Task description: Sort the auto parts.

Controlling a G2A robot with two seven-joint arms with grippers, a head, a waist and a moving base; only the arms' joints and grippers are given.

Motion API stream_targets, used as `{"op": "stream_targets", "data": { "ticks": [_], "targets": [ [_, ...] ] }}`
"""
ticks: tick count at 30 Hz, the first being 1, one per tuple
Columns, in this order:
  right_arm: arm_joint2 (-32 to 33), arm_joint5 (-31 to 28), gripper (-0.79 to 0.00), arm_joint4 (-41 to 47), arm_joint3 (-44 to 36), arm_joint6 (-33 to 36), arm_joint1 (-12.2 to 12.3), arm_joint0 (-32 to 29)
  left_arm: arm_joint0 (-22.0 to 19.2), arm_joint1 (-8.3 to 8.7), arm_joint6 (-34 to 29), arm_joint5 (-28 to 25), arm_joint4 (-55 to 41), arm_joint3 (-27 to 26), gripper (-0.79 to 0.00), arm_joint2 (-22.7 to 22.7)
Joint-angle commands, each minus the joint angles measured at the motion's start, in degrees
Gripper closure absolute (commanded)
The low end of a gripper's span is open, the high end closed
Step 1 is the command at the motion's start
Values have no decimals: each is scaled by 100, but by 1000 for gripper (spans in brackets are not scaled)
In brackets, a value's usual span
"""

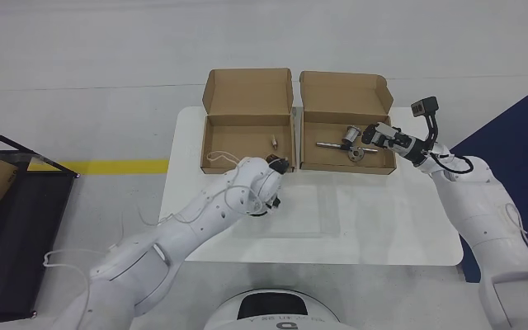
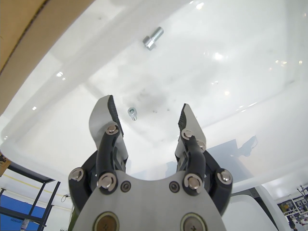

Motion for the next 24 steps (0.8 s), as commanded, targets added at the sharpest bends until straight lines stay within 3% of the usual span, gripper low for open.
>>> {"op": "stream_targets", "data": {
  "ticks": [1,15,24],
  "targets": [
    [0,0,-785,0,0,0,0,0,37,-3,22,-64,-5,-15,-579,-18],
    [0,0,-785,0,0,0,0,0,36,-152,-189,-42,235,183,-542,92],
    [0,0,-785,0,0,0,0,0,-52,-320,-694,44,466,490,-385,295]
  ]
}}
